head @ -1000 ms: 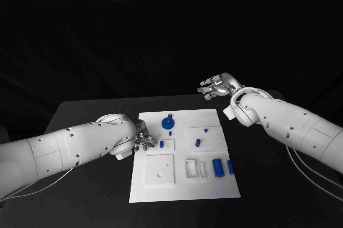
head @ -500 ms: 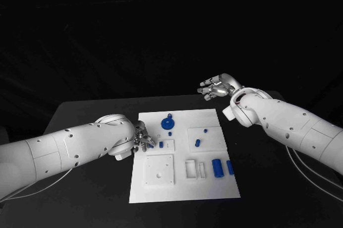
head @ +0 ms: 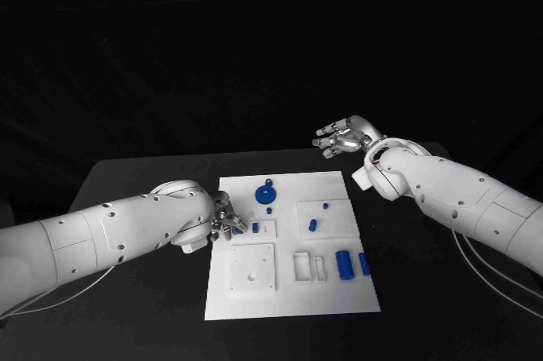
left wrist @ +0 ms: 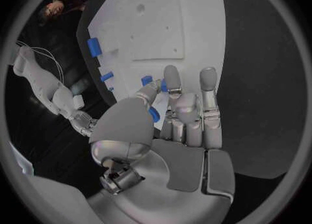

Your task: Assemble the parts on the task board

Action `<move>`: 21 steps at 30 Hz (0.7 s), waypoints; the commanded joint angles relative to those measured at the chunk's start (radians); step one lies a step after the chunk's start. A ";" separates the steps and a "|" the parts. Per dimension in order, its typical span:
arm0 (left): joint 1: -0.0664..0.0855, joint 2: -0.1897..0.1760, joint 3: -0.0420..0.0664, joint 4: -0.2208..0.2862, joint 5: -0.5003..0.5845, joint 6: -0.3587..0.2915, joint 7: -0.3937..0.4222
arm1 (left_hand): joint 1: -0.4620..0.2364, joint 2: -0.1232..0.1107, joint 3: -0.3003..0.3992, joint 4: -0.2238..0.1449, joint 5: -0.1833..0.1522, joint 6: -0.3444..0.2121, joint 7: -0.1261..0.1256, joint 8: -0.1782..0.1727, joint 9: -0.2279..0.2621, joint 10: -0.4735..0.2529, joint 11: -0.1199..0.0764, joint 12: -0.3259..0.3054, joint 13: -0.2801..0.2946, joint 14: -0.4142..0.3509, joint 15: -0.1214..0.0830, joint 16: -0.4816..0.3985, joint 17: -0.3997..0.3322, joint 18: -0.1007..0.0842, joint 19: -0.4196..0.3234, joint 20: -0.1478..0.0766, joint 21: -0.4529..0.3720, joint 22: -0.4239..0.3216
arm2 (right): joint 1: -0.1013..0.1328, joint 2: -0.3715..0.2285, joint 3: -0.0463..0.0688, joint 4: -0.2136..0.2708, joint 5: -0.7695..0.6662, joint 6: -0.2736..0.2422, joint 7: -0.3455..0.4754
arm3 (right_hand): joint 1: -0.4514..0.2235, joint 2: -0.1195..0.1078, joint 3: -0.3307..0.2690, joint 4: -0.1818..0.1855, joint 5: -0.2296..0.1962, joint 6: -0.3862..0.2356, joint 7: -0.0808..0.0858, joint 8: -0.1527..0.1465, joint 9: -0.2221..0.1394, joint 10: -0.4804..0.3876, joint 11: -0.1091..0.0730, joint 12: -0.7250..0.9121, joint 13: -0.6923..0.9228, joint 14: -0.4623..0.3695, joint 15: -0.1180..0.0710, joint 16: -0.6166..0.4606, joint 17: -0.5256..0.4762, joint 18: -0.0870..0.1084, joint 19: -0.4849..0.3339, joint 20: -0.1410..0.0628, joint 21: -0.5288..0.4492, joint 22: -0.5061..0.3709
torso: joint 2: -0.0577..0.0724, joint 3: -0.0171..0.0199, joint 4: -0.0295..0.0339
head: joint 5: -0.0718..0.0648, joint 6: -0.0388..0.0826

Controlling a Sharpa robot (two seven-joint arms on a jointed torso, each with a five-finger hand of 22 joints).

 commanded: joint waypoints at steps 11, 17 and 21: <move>-0.004 0.006 -0.002 -0.010 -0.003 0.026 0.006 | 0.006 0.008 0.069 -0.061 0.000 0.030 -0.032 0.002 0.002 0.045 -0.006 -0.001 -0.002 0.006 0.001 -0.007 -0.004 0.009 0.003 0.001 0.003 0.019 | -0.001 0.001 0.001 0.001 -0.006 0.014 0.006 | -0.008 -0.006 0.006 0.000 0.005 0.000 0.006 0.003 0.001 -0.005 0.002 -0.003 -0.001 -0.002 0.003 -0.004 -0.001 0.005 -0.005 0.001 -0.001 -0.001 | 0.000 0.0002 -0.0003 | -0.002 0.002; -0.004 0.012 -0.002 -0.018 -0.003 0.030 0.007 | 0.005 0.005 0.066 -0.058 -0.007 0.027 -0.032 0.001 0.000 0.044 -0.006 -0.003 -0.002 0.005 0.001 -0.009 -0.007 0.009 0.003 0.002 0.002 0.018 | -0.001 0.001 0.001 0.001 -0.006 0.015 0.006 | -0.009 -0.007 0.008 0.001 0.005 -0.001 0.006 0.003 0.001 -0.006 0.002 -0.003 -0.001 -0.003 0.004 -0.004 -0.002 0.005 -0.006 0.002 -0.001 -0.001 | 0.000 0.0007 0.0001 | -0.002 0.001; -0.004 0.017 -0.002 -0.023 -0.003 0.038 0.008 | 0.005 0.002 0.064 -0.056 -0.001 0.029 -0.032 0.000 -0.002 0.045 -0.006 -0.005 -0.001 0.003 0.002 -0.008 -0.006 0.008 0.001 0.002 0.001 0.019 | -0.001 0.002 0.001 0.000 -0.006 0.015 0.006 | -0.007 -0.008 0.009 0.000 0.004 -0.001 0.006 0.002 0.001 -0.006 0.002 -0.003 -0.001 -0.003 0.004 -0.004 -0.002 0.005 -0.007 0.002 -0.001 -0.001 | 0.000 0.0003 0.0008 | -0.002 0.001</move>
